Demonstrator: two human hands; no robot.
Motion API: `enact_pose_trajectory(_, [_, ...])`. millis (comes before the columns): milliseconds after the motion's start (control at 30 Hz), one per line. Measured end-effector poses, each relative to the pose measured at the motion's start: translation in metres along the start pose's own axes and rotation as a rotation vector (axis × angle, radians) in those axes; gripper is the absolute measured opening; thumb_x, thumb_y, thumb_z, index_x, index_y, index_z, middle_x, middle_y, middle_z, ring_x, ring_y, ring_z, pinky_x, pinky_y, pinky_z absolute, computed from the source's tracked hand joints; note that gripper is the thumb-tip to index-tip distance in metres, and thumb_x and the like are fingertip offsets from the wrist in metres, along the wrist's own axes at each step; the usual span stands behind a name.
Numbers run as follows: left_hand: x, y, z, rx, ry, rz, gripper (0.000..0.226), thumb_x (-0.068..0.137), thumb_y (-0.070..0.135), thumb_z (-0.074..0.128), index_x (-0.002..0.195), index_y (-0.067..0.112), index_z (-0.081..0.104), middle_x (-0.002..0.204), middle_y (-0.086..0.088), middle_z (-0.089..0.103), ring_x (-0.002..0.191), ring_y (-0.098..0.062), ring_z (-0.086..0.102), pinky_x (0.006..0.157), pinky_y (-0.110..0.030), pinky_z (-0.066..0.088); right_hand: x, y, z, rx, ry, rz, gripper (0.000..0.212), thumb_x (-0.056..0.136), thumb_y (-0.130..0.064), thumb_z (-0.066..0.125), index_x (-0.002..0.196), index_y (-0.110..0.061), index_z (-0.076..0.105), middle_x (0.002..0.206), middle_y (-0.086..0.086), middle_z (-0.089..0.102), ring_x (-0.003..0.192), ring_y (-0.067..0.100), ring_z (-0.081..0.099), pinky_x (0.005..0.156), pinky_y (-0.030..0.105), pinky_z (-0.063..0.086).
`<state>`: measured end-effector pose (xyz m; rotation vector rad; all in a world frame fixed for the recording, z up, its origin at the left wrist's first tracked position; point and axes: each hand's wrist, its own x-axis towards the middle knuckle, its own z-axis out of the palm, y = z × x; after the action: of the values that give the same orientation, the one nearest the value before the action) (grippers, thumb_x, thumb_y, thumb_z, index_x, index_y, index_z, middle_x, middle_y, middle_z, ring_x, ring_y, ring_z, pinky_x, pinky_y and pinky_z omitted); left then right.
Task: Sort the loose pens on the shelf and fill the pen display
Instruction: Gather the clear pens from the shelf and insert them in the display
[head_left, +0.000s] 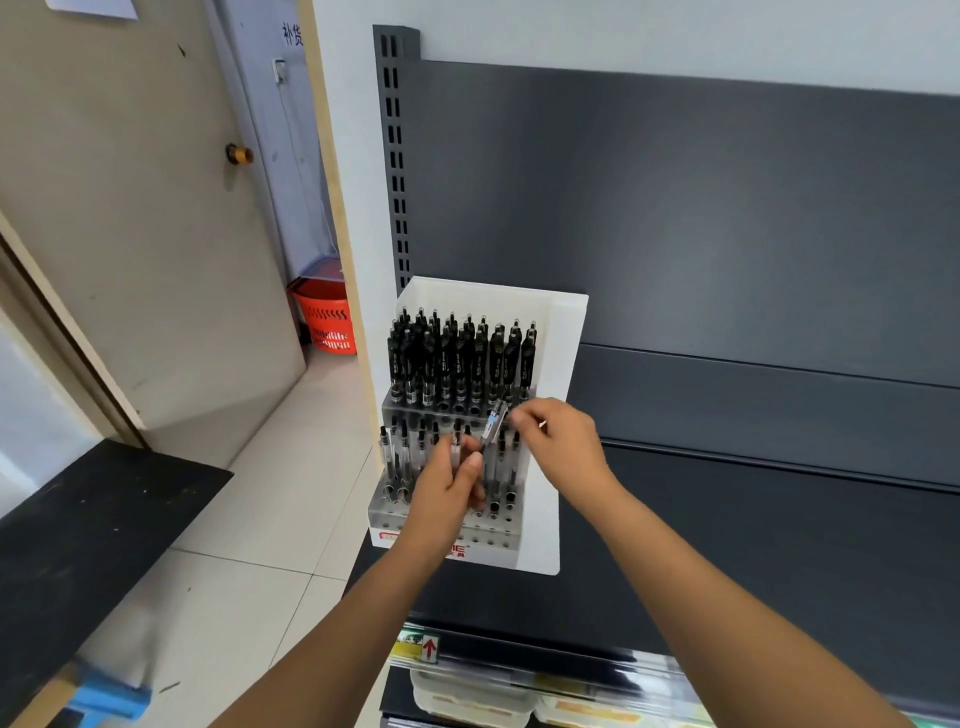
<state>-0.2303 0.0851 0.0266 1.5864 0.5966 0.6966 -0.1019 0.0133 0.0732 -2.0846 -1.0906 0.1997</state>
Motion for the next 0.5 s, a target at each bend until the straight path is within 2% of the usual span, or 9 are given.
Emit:
enact_pose_trajectory(67, [0.001, 0.003, 0.004, -0.015, -0.016, 0.006, 0.013, 0.099, 0.011, 0.041, 0.096, 0.022, 0.047, 0.068, -0.002, 0.051, 0.057, -0.008, 0.053, 0.058, -0.027, 0.051, -0.001, -0.006, -0.007, 0.306, 0.037, 0.048, 0.023, 0.097, -0.026, 0.051, 0.088, -0.013, 0.068, 0.082, 0.01, 0.066, 0.069, 0.014, 0.056, 0.063, 0.029, 0.048])
enact_pose_trajectory(133, [0.002, 0.005, 0.009, -0.013, -0.037, 0.007, 0.012, 0.099, 0.011, 0.041, 0.095, 0.022, 0.047, 0.068, -0.002, 0.052, 0.058, -0.011, 0.053, 0.056, -0.023, 0.049, -0.003, -0.01, -0.013, 0.436, 0.008, 0.057, 0.016, 0.094, -0.022, 0.056, 0.082, -0.018, 0.066, 0.075, 0.003, 0.064, 0.063, 0.012, 0.056, 0.054, 0.023, 0.048])
enact_pose_trajectory(233, [0.002, 0.006, 0.016, -0.012, -0.086, 0.005, 0.013, 0.099, 0.012, 0.042, 0.095, 0.023, 0.047, 0.068, -0.003, 0.052, 0.06, -0.015, 0.052, 0.057, -0.025, 0.047, -0.005, -0.008, -0.017, 0.458, -0.009, 0.069, 0.008, 0.09, -0.017, 0.063, 0.082, -0.019, 0.064, 0.072, -0.002, 0.063, 0.062, 0.011, 0.059, 0.053, 0.02, 0.048])
enact_pose_trajectory(333, [0.003, 0.008, 0.02, 0.035, -0.09, 0.04, 0.013, 0.098, 0.012, 0.044, 0.096, 0.023, 0.05, 0.078, 0.006, 0.055, 0.071, -0.01, 0.053, 0.063, -0.02, 0.045, -0.006, -0.005, -0.024, 0.427, 0.044, 0.077, 0.011, 0.089, -0.016, 0.063, 0.079, -0.019, 0.061, 0.073, 0.0, 0.065, 0.064, 0.011, 0.063, 0.055, 0.021, 0.052])
enact_pose_trajectory(400, [0.004, 0.009, 0.019, 0.091, -0.068, 0.072, 0.01, 0.098, 0.015, 0.044, 0.097, 0.021, 0.052, 0.085, 0.009, 0.058, 0.078, -0.006, 0.055, 0.066, -0.013, 0.045, -0.007, -0.002, -0.029, 0.394, 0.092, 0.07, 0.01, 0.09, -0.016, 0.062, 0.08, -0.019, 0.06, 0.074, 0.002, 0.067, 0.068, 0.014, 0.066, 0.059, 0.025, 0.056])
enact_pose_trajectory(500, [0.004, 0.01, 0.016, 0.106, -0.056, 0.089, 0.011, 0.098, 0.018, 0.043, 0.094, 0.024, 0.051, 0.087, 0.004, 0.059, 0.076, -0.01, 0.054, 0.063, -0.016, 0.045, -0.008, 0.003, -0.033, 0.316, 0.129, 0.049, 0.001, 0.091, -0.017, 0.06, 0.092, -0.016, 0.06, 0.079, 0.002, 0.067, 0.075, 0.02, 0.066, 0.069, 0.035, 0.058])
